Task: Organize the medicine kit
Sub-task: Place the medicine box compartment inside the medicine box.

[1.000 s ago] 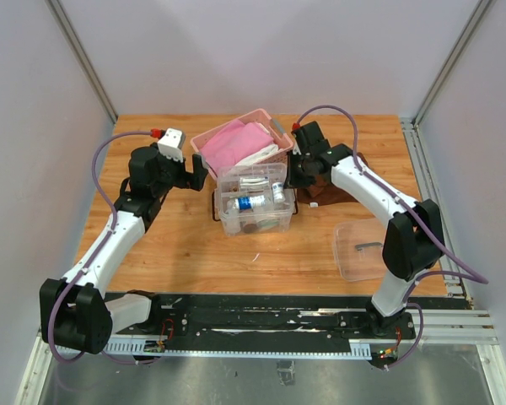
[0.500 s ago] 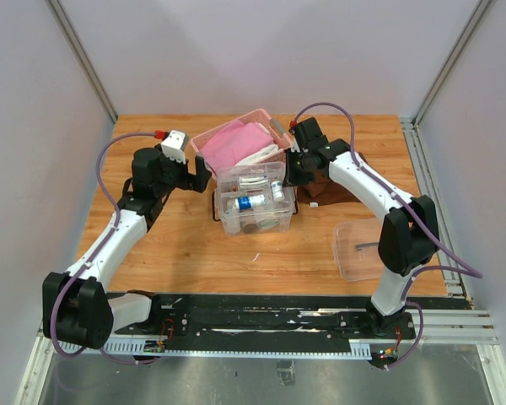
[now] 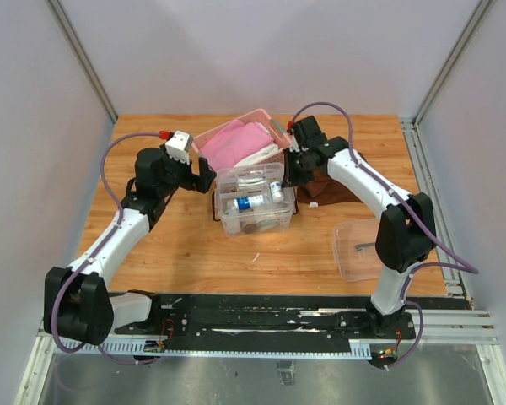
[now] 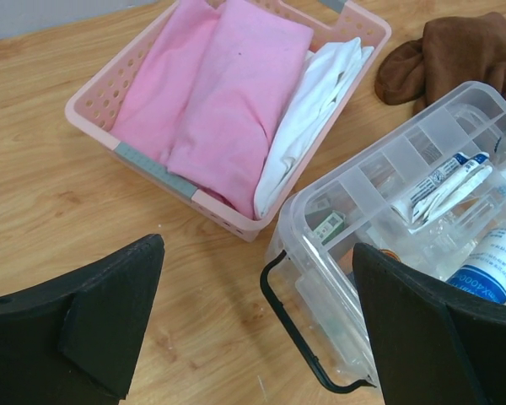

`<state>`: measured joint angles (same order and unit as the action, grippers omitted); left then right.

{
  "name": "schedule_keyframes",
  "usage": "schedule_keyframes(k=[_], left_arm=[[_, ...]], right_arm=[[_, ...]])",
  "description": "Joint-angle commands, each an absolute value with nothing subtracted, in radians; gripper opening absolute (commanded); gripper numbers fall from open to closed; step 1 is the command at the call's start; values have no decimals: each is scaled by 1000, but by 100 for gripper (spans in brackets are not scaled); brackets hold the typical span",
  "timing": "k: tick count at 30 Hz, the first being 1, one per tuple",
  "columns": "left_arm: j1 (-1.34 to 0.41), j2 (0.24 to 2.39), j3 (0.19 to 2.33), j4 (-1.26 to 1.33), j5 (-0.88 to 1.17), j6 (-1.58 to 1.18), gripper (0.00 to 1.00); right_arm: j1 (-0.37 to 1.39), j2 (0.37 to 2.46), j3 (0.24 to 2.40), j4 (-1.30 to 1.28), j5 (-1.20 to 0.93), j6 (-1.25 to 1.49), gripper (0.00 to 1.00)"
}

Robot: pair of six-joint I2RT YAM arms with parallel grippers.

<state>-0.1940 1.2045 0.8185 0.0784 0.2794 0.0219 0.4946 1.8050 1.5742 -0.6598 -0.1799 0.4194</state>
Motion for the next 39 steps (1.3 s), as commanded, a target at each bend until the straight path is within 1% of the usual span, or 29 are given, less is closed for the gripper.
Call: schedule_keyframes(k=[1,7,12,16,22,29,34,39], left_arm=[[-206,1252,836,145,330,19,95],[-225,1315,870,166,346,4,84],[-227,1343,872,196,351,3,79],[-230,1356,876,206,359,4,72],[-233,1382,884,214,362,16,56],[-235,1420,884,217,369,25,51],[-236,1446,889,227,387,25,42],[-239,1475,903,230,395,23,40]], right_arm=[[469,1824,1628,-725,-219,391,6],[459,1821,1636,-729,-234,393,7],[456,1825,1628,-730,-255,397,7],[451,1827,1627,-732,-270,397,7],[443,1820,1621,-732,-288,404,7],[442,1816,1616,-725,-311,413,8],[439,1811,1607,-711,-320,425,8],[437,1793,1580,-694,-314,434,10]])
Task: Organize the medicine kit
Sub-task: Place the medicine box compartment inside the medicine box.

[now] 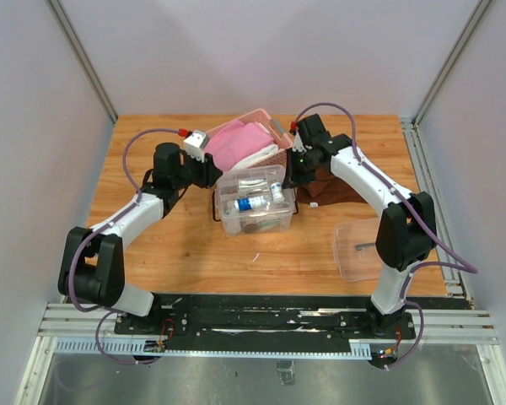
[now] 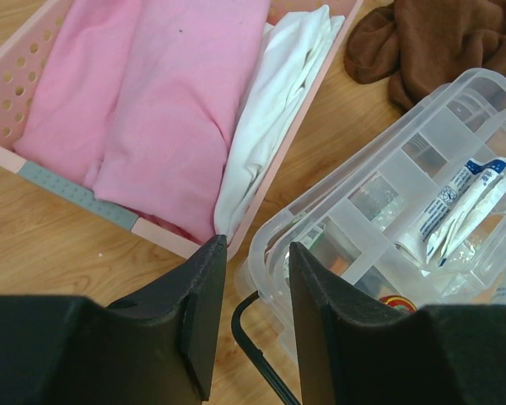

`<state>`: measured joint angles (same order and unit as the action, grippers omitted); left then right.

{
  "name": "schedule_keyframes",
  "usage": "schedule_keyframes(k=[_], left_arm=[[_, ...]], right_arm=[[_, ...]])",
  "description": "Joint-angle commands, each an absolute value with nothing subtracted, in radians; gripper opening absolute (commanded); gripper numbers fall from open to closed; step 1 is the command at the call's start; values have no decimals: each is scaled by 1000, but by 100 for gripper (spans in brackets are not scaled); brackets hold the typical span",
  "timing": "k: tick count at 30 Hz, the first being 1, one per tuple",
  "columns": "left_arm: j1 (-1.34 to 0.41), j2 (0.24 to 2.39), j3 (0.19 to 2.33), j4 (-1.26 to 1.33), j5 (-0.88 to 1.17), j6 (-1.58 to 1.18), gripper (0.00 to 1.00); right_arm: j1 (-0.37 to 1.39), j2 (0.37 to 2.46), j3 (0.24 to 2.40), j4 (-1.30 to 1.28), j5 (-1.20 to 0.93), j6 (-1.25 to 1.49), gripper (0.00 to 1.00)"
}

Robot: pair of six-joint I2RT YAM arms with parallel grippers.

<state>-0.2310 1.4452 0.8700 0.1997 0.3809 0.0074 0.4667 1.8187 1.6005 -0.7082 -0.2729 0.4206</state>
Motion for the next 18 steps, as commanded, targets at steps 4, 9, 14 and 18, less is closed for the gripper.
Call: schedule_keyframes(k=[4,9,14,18], left_arm=[[-241,1488,908,238,396,22,39],[-244,1502,913,240,402,24,39],[-245,1511,915,240,405,24,40],[-247,1515,916,242,407,27,41]], right_arm=[[436,1778,1551,-678,-310,442,11],[431,1778,1546,-673,-307,439,11],[427,1776,1546,-671,-304,431,11],[425,1772,1546,-670,-303,423,12]])
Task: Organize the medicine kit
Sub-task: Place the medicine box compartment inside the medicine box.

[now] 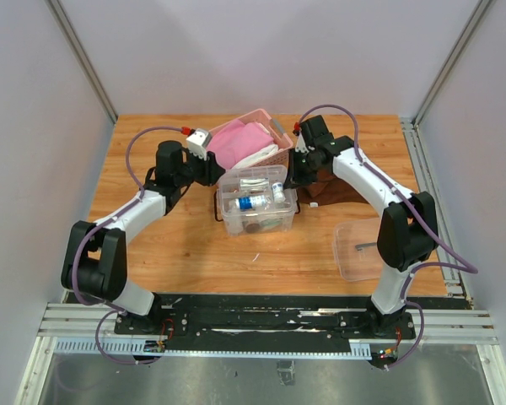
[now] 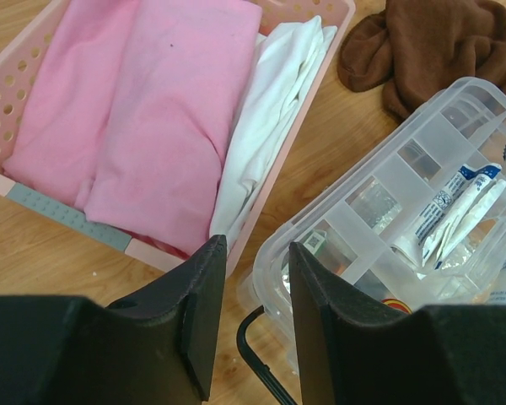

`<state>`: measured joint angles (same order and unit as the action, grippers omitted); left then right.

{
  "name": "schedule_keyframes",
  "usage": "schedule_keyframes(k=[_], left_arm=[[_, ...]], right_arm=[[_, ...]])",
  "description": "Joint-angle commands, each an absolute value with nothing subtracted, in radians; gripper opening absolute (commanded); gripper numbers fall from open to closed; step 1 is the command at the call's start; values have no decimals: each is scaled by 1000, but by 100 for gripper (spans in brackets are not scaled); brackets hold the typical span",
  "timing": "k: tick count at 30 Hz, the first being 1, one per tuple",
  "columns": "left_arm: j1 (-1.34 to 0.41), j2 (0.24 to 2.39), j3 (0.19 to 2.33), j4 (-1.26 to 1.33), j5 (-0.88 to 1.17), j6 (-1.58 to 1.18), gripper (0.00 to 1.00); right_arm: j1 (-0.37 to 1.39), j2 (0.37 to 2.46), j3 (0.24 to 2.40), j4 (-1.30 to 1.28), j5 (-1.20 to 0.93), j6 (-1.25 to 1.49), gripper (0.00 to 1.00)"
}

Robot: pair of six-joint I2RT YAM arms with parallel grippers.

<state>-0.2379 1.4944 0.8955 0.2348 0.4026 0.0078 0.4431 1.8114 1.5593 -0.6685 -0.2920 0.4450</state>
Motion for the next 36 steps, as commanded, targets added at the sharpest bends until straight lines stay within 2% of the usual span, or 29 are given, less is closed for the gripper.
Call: schedule_keyframes(k=[1,36], left_arm=[[-247,1514,915,242,408,27,40],[-258,1533,917,270,328,69,43]], right_arm=[[425,1770,1546,-669,-305,424,12],[430,1767,1516,-639,-320,448,11]])
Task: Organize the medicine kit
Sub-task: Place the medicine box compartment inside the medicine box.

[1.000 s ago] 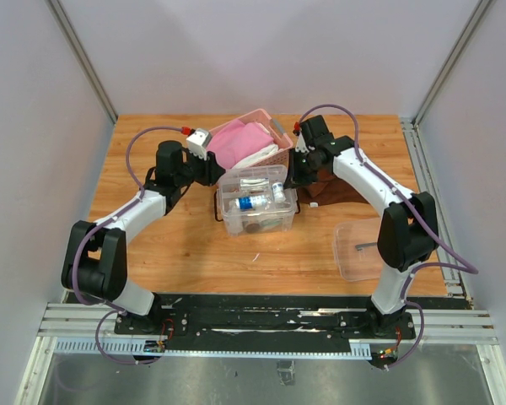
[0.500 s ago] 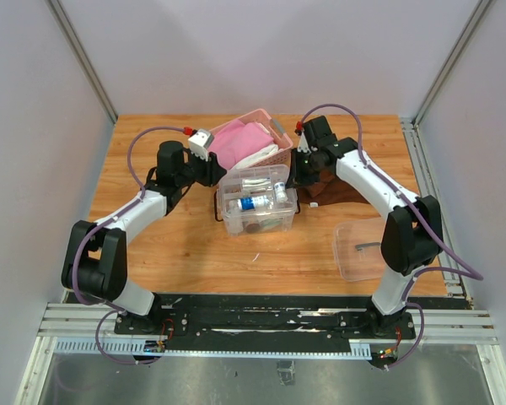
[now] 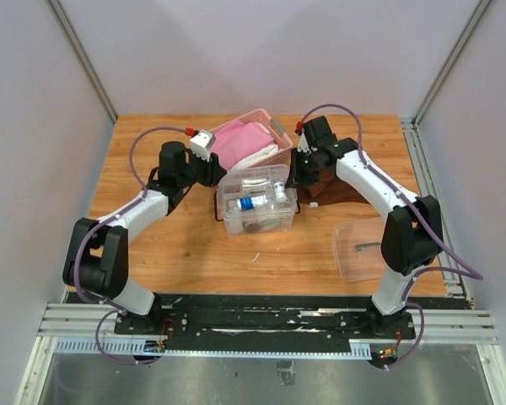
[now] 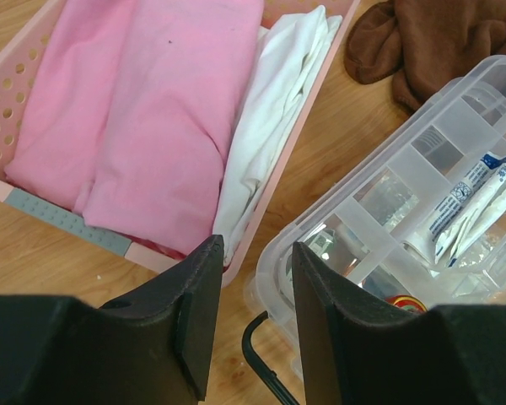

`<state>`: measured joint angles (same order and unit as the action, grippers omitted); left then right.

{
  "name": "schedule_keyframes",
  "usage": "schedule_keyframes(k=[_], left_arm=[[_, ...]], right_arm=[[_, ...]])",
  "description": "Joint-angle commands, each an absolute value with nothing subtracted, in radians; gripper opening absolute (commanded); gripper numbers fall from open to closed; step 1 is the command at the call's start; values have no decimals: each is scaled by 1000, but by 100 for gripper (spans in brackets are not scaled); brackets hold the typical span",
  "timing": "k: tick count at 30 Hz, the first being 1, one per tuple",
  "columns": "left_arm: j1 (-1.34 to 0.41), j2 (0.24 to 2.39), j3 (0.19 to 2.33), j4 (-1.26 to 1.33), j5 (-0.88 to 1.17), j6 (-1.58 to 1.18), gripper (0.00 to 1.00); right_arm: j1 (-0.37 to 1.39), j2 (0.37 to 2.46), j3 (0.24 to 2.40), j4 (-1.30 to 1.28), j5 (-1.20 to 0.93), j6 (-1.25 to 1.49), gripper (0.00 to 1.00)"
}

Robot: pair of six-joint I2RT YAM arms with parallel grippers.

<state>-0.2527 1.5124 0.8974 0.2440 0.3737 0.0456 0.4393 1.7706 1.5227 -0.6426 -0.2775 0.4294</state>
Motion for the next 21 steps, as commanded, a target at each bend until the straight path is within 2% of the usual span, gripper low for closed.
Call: schedule_keyframes(k=[1,8,21], left_arm=[[-258,1536,917,271,325,69,43],[-258,1546,923,278,310,72,43],[-258,1508,895,296,286,81,44]], right_arm=[[432,1767,1515,-637,-321,449,11],[443,1763,1478,-611,-330,460,12],[446,1746,1454,-598,-299,427,21]])
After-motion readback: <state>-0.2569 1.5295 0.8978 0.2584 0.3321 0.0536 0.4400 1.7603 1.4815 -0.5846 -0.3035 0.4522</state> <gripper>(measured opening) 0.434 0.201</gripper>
